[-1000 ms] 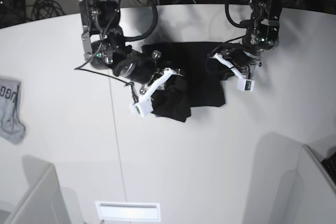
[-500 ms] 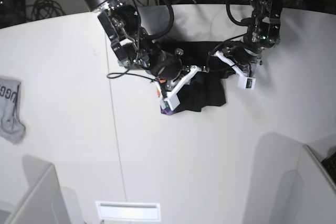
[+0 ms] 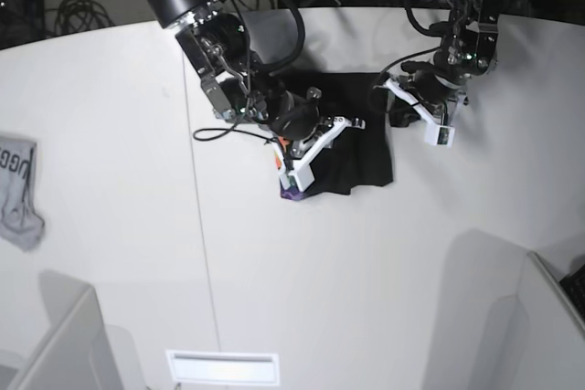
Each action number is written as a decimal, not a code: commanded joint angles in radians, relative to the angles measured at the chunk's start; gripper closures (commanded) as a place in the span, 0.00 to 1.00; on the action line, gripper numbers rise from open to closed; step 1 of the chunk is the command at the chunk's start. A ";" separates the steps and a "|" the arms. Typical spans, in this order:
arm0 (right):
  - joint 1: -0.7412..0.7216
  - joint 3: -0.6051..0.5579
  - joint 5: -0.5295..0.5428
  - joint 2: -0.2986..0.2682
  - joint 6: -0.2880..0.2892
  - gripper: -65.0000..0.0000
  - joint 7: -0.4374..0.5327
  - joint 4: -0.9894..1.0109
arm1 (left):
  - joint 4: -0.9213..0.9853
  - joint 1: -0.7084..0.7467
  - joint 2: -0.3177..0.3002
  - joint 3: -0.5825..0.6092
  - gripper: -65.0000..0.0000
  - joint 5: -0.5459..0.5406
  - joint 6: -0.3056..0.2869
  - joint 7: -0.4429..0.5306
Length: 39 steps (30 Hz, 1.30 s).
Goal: Fold the T-shirt properly
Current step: 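Grasp the strip end with the right gripper and fold it over toward the left gripper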
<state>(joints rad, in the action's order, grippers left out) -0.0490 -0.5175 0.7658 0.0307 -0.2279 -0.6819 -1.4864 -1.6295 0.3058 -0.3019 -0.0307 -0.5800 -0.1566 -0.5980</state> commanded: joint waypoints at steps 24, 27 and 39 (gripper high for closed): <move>-0.071 -0.106 0.011 -0.004 -0.100 0.52 0.006 -0.063 | -0.125 0.183 -0.007 -0.499 1.00 0.010 -0.111 -0.004; -0.108 -0.184 0.011 -0.007 -0.135 0.52 0.009 -0.053 | -0.125 0.183 -0.007 -0.495 1.00 0.010 -0.111 -0.004; -0.259 -0.455 0.011 0.039 -0.213 0.52 0.003 -0.012 | -0.125 0.183 -0.006 -0.492 1.00 0.010 -0.111 -0.004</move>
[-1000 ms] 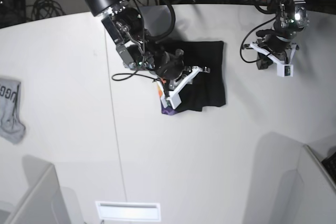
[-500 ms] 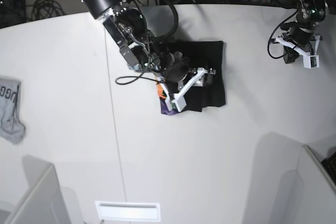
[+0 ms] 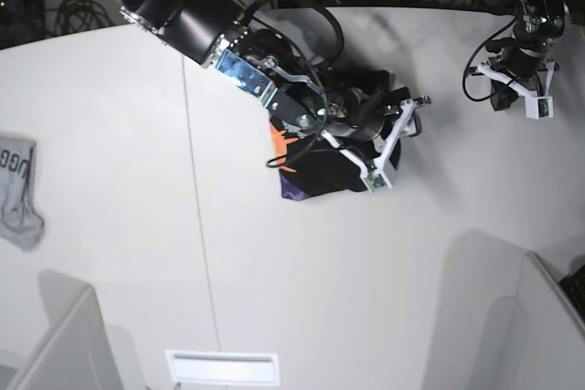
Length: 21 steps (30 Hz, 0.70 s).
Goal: Fold the T-shirt properly
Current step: 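Grasp the strip end with the right gripper and fold it over toward the left gripper, then release the right gripper and lift it away from the folded bundle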
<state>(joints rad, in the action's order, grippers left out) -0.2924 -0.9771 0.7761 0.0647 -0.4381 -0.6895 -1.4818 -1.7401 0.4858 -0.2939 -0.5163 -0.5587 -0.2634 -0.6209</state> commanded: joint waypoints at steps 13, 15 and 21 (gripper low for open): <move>-0.058 -0.032 0.004 -0.067 -0.009 0.56 0.018 -0.144 | -0.019 0.004 0.005 -0.002 1.00 -0.017 -0.009 0.019; -0.011 0.062 0.004 -0.107 -0.009 0.68 0.018 -0.184 | -0.030 0.004 0.028 -0.003 1.00 -0.017 -0.010 0.019; 0.172 0.373 0.004 -0.199 -0.006 1.00 0.021 -0.294 | -0.083 -0.002 0.108 -0.003 1.00 -0.017 -0.211 0.019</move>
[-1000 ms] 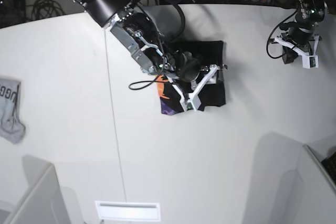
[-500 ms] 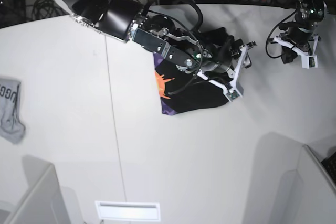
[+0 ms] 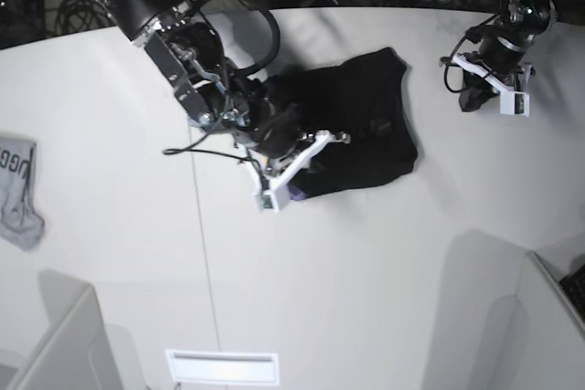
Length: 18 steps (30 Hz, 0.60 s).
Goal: Fold the T-shirt properly
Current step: 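Release the right gripper and lift it away from the folded bundle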
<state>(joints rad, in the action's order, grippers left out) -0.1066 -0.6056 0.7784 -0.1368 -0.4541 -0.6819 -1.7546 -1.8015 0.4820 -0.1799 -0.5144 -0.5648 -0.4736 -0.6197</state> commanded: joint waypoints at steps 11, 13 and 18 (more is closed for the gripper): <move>0.173 0.247 0.002 -0.119 0.013 1.00 0.075 -0.135 | -0.016 -0.044 0.092 0.007 0.72 -0.205 -0.086 0.016; 0.186 0.246 0.002 -0.128 0.013 1.00 0.075 -0.135 | 0.018 -0.055 0.082 0.026 0.47 -0.298 -0.086 0.016; 0.210 0.250 0.002 -0.129 0.013 1.00 0.075 -0.135 | 0.096 -0.092 0.030 0.122 0.10 -0.364 -0.081 0.016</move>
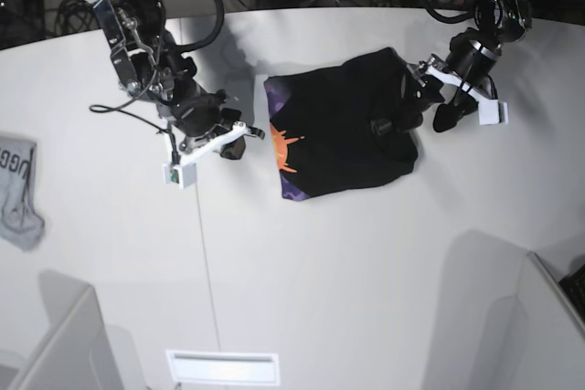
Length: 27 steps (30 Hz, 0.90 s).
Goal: Fold the T-shirt properly
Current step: 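Release the right gripper and lift it away from the folded bundle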
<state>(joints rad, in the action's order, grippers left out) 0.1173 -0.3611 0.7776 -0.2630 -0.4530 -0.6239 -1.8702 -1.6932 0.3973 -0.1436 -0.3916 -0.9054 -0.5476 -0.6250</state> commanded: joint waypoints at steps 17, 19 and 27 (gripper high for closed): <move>0.040 0.026 0.003 -0.025 0.012 1.00 0.019 -0.019 | 0.169 -0.133 -0.061 0.254 0.42 -0.025 0.212 0.023; 0.071 0.078 0.003 -0.023 0.012 1.00 0.034 -0.019 | 0.181 -0.140 -0.087 0.293 0.64 -0.025 0.248 0.023; 0.184 0.241 0.003 -0.023 0.013 1.00 0.092 -0.019 | 0.180 -0.183 -0.209 0.437 1.00 -0.025 0.268 0.021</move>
<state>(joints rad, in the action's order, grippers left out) 0.3042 -0.1280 0.7803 -0.2794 -0.4480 -0.5503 -1.8702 -1.4986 0.2184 -0.3389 0.0471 -0.9295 -0.2768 -0.5976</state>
